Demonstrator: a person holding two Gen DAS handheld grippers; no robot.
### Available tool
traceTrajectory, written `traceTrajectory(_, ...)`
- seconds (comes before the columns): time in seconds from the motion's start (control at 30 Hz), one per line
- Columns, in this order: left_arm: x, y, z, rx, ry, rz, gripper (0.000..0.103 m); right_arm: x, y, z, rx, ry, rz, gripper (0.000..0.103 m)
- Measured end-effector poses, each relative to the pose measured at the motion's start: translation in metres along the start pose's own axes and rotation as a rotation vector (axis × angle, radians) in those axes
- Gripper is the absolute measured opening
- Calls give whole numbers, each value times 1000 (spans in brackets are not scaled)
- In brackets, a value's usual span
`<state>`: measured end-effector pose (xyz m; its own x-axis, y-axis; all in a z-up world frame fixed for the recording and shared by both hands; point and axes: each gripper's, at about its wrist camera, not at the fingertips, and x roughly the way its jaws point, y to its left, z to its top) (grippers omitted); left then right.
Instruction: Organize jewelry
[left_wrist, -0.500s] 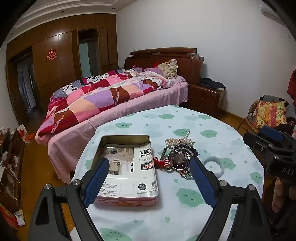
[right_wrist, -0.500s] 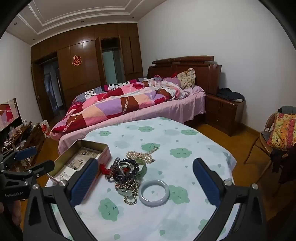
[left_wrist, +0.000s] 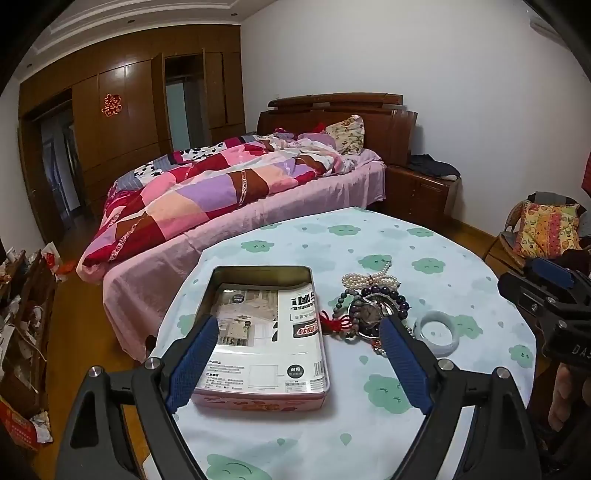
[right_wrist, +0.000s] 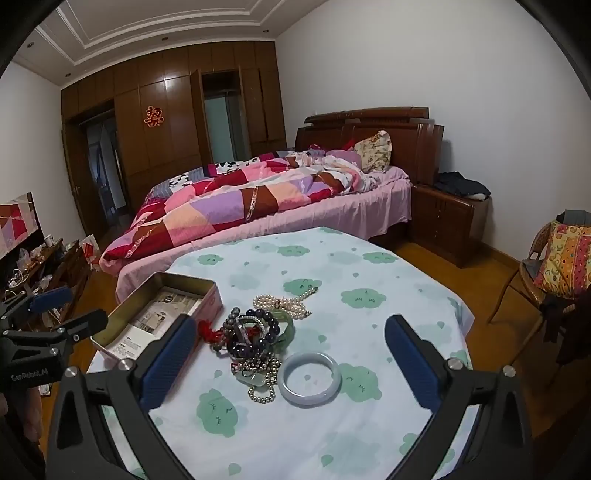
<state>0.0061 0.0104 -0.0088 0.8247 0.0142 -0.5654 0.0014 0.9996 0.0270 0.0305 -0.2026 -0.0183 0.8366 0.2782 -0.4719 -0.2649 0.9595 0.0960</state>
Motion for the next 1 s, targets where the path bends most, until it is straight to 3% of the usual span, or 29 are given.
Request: traceTrajectory(1.0,1,9,2,-14,2,28,89,6,0,-2,-4,14,-1,103)
